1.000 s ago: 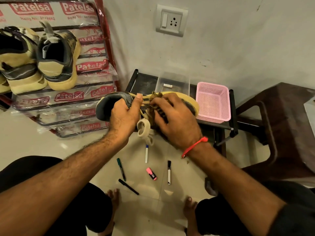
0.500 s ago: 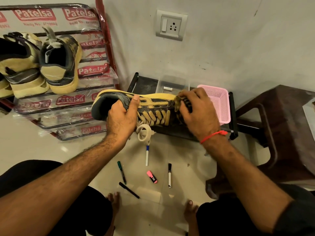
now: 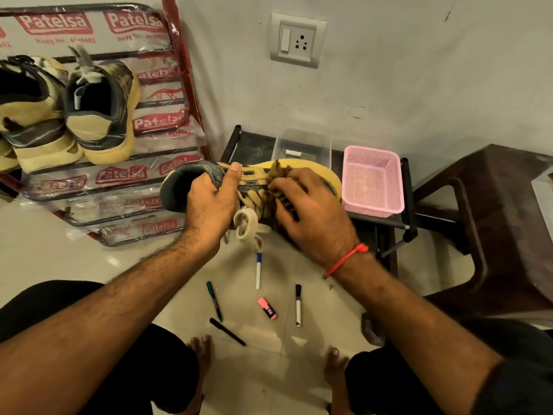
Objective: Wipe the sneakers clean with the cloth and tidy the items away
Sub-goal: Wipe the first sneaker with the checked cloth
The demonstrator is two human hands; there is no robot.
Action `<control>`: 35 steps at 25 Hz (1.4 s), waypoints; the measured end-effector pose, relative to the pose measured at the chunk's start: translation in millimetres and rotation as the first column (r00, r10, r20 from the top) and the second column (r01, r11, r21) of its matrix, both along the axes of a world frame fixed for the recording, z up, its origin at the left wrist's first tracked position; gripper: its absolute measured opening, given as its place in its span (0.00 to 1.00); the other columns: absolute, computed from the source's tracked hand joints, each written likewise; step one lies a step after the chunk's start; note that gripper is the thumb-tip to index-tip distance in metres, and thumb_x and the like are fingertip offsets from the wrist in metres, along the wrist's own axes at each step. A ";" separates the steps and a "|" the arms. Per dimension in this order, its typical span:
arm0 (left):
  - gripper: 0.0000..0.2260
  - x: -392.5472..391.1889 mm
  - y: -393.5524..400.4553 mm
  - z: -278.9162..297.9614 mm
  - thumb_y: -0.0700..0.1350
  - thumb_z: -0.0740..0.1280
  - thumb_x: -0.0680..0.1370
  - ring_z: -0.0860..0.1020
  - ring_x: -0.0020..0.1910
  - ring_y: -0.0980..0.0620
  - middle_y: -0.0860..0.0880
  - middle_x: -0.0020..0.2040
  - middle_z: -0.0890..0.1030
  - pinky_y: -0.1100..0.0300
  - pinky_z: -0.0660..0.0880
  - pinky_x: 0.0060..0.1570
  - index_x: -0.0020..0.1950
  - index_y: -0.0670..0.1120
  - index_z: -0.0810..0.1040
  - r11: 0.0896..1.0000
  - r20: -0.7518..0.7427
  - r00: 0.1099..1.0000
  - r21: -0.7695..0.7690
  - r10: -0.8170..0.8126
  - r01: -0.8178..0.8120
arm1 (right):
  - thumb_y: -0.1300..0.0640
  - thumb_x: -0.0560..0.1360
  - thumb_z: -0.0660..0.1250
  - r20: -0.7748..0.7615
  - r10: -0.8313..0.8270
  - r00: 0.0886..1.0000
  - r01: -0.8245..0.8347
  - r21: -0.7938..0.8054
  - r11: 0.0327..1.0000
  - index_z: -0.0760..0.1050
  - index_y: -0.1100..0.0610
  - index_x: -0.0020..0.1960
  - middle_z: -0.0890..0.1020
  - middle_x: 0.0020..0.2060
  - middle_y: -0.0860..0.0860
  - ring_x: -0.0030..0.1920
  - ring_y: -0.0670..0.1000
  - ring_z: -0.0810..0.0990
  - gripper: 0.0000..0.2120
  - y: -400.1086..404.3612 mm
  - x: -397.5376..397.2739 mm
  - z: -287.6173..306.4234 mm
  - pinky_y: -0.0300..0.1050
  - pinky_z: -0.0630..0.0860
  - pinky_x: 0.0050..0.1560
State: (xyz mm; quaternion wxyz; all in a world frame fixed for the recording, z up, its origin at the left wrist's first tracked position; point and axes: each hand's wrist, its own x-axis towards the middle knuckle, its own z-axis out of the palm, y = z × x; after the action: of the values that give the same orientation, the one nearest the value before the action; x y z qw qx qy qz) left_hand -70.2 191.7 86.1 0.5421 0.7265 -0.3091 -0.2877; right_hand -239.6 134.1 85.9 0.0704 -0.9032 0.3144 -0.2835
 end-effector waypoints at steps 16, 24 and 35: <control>0.13 19.7 -2.3 9.1 0.57 0.71 0.78 0.86 0.41 0.50 0.49 0.40 0.87 0.46 0.84 0.47 0.45 0.47 0.82 0.998 -0.118 0.992 0.047 0.035 -0.029 | 0.56 0.72 0.75 0.251 -0.227 0.941 0.052 0.555 0.830 0.74 0.50 0.63 0.75 0.60 0.51 0.60 0.46 0.74 0.21 -35.3 -25.4 -2.7 0.38 0.74 0.63; 0.32 46.8 2.4 6.2 0.77 0.61 0.70 0.58 0.72 0.35 0.42 0.76 0.57 0.36 0.65 0.65 0.59 0.54 0.82 0.959 0.835 0.471 0.254 -0.284 0.129 | 0.68 0.70 0.71 0.331 -0.215 0.919 0.045 0.452 0.891 0.76 0.54 0.61 0.77 0.58 0.50 0.60 0.46 0.76 0.21 -43.5 -35.9 7.8 0.34 0.72 0.63; 0.28 34.1 4.0 -10.7 0.70 0.61 0.76 0.75 0.67 0.45 0.52 0.73 0.74 0.40 0.78 0.57 0.58 0.50 0.85 0.858 0.853 0.351 0.194 -0.388 0.477 | 0.68 0.70 0.72 0.347 -0.148 0.926 -0.026 0.449 0.893 0.77 0.52 0.61 0.79 0.57 0.50 0.61 0.48 0.78 0.22 -58.8 -63.6 15.3 0.52 0.76 0.63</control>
State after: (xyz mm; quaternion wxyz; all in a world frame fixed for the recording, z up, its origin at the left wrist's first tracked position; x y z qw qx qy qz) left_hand -36.1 195.7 75.5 0.2448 0.6364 -0.7315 0.0019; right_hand -303.2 75.3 101.2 0.3246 -0.7820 0.3804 -0.3721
